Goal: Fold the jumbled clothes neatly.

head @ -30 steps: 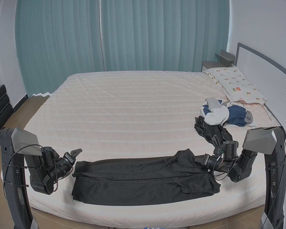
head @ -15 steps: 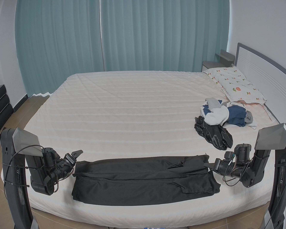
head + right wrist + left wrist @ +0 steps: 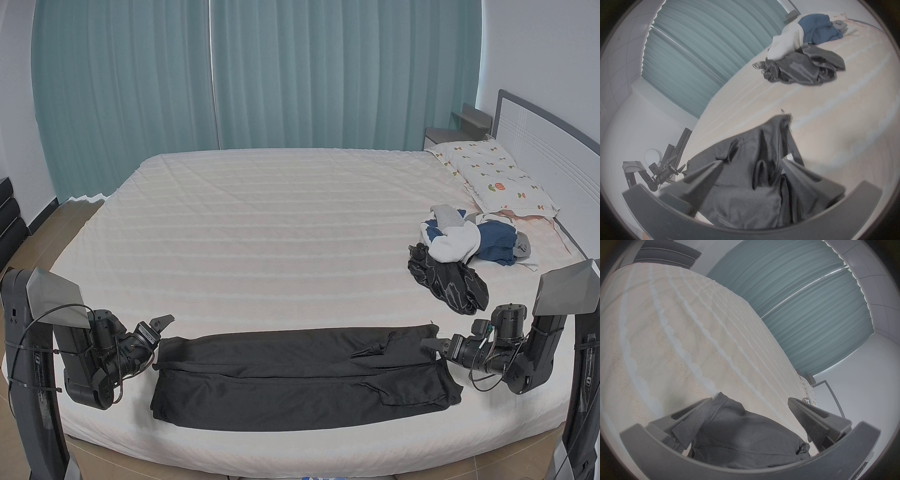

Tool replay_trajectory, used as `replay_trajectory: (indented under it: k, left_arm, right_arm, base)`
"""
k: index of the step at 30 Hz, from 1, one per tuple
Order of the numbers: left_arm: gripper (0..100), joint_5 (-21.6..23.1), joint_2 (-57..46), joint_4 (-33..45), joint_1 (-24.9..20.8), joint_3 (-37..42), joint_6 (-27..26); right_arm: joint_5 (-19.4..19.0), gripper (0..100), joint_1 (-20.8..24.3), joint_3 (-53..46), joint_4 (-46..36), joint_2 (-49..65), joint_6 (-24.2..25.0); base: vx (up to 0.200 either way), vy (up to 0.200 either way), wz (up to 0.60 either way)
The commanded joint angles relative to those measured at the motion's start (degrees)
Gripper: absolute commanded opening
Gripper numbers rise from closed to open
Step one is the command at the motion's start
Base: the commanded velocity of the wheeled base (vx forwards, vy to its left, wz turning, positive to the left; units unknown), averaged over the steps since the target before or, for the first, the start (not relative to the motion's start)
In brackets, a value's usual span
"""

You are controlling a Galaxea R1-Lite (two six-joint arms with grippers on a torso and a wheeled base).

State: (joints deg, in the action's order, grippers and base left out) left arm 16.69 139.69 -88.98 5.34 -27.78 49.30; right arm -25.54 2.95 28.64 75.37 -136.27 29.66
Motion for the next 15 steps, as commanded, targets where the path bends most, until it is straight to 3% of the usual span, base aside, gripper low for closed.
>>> replay_trajectory:
  k: [1,8,11,15]
  left_arm:
    - [100,0.0,0.1,-1.0,0.0,0.0,0.0]
    - [100,0.0,0.1,-1.0,0.0,-0.1,0.0]
    - [100,0.0,0.1,-1.0,0.0,0.0,0.1]
    - [100,0.0,0.1,-1.0,0.0,0.0,0.0]
  right_arm:
    - [0.7,100,0.1,2.1,0.0,5.0,1.7]
    - [2.3,100,7.0,3.0,-0.6,8.6,7.4]
    - [6.5,100,12.0,5.0,-0.7,5.6,9.3]
    - [8.7,100,14.9,7.4,-0.8,0.1,11.2]
  base:
    - [0.0,0.0,0.0]
    - [0.0,0.0,0.0]
    - [0.0,0.0,0.0]
    - [0.0,0.0,0.0]
